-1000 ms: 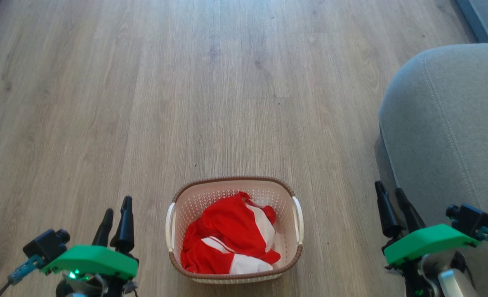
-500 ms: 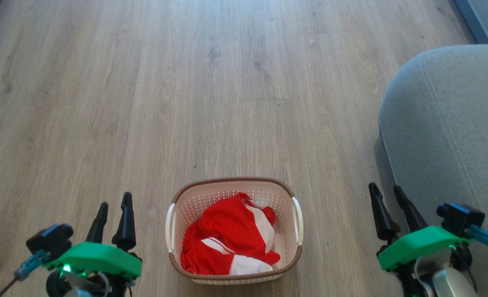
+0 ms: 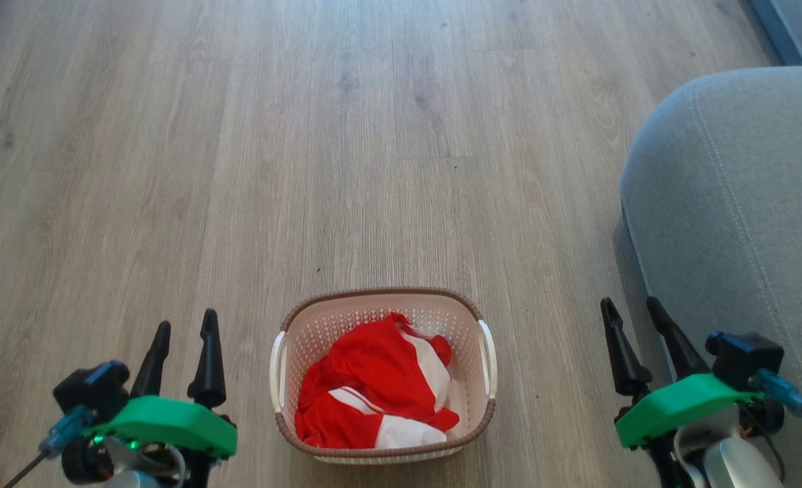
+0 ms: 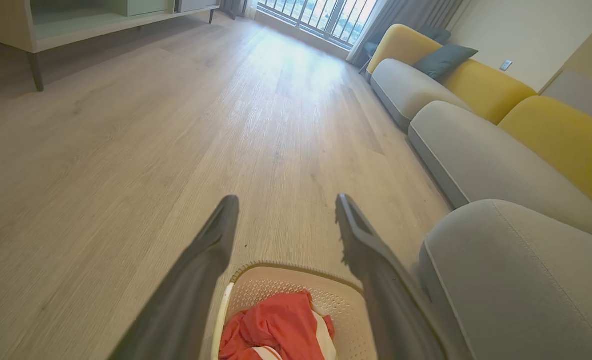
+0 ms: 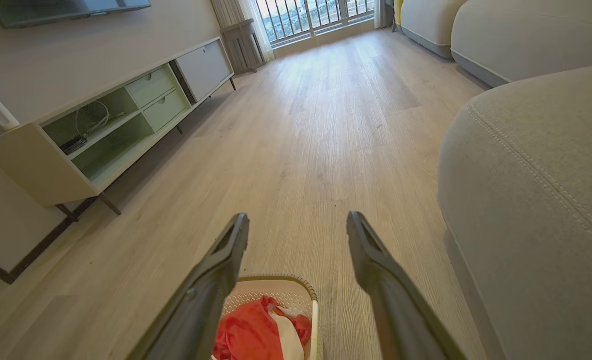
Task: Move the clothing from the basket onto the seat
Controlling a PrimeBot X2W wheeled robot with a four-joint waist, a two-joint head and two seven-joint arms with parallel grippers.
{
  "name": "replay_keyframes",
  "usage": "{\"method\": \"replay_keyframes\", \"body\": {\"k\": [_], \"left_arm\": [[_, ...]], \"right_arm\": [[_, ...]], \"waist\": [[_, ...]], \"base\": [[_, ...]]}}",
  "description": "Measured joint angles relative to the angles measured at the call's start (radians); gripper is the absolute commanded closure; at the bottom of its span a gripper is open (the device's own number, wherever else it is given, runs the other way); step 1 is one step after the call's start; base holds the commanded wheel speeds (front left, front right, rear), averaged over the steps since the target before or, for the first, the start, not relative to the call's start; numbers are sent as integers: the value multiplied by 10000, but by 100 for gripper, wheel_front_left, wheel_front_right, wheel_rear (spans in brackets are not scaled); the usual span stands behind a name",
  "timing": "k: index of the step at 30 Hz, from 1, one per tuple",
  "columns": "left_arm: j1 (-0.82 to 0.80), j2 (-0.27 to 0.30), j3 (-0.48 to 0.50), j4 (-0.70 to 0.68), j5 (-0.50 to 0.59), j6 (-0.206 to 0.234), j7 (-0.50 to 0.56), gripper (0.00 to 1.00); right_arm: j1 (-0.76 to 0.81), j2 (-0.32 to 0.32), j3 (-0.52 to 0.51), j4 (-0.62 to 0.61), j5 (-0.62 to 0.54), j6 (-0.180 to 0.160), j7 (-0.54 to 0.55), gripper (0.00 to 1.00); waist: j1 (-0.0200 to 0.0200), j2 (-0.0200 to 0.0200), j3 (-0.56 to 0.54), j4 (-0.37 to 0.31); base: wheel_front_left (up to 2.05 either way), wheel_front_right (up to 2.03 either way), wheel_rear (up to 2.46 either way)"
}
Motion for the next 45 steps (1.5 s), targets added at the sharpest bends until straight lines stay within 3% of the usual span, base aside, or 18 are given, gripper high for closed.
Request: {"method": "replay_keyframes", "body": {"k": [29, 45], "left_arm": [[32, 12, -86, -205, 3007, 186, -786, 0], [30, 15, -84, -105, 3026, 186, -794, 0]], "right_arm": [[-4, 19, 27, -176, -2978, 10, -819, 0], [-4, 50, 35, -134, -3010, 10, -834, 0]], "waist": [[0, 0, 34, -77], [0, 0, 182, -81]], "base": [[0, 0, 0], [0, 0, 0]]}}
